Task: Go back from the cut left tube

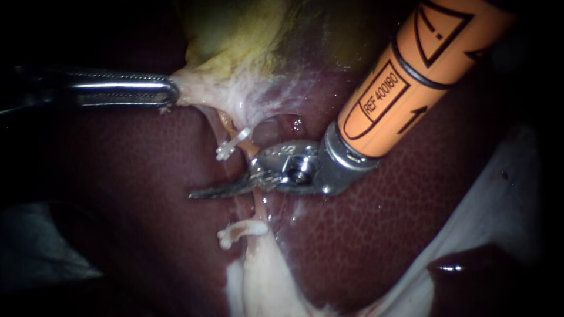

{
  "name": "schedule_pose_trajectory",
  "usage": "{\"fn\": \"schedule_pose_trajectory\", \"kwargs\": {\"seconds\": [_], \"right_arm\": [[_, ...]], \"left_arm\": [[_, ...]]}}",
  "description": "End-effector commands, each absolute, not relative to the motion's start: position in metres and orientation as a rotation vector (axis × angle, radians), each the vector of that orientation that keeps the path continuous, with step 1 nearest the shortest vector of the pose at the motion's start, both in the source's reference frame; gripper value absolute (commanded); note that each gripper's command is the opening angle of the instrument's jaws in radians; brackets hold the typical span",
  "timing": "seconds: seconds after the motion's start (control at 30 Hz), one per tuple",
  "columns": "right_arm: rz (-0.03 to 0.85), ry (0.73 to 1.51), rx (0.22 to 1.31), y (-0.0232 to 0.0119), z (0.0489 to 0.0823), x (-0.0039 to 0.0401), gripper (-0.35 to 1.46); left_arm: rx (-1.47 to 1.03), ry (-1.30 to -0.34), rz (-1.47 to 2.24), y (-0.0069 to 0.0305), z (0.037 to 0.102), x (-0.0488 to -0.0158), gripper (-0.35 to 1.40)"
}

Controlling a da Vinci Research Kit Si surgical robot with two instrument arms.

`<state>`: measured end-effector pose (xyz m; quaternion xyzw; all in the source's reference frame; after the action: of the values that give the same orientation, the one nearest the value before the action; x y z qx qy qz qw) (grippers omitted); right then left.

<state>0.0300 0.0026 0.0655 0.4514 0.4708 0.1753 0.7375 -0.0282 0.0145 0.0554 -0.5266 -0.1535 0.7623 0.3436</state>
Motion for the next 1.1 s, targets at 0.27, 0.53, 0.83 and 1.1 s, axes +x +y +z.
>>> {"fn": "schedule_pose_trajectory", "kwargs": {"seconds": [0.27,0.53,0.83,1.1], "right_arm": [[0.425,1.102,1.018,0.0025,0.0661,0.0305,1.33],[0.436,1.098,1.019,0.0020,0.0655,0.0299,1.43],[0.523,1.140,0.800,0.0016,0.0616,0.0235,1.43],[0.458,1.109,0.530,0.0034,0.0586,0.0162,1.45]], "left_arm": [[-1.369,-0.398,1.981,0.0145,0.0557,-0.0281,-0.35],[-1.370,-0.398,1.982,0.0145,0.0559,-0.0281,-0.35],[-1.371,-0.399,1.983,0.0147,0.0562,-0.0279,-0.35],[-1.371,-0.399,1.983,0.0147,0.0563,-0.0279,-0.35]]}}
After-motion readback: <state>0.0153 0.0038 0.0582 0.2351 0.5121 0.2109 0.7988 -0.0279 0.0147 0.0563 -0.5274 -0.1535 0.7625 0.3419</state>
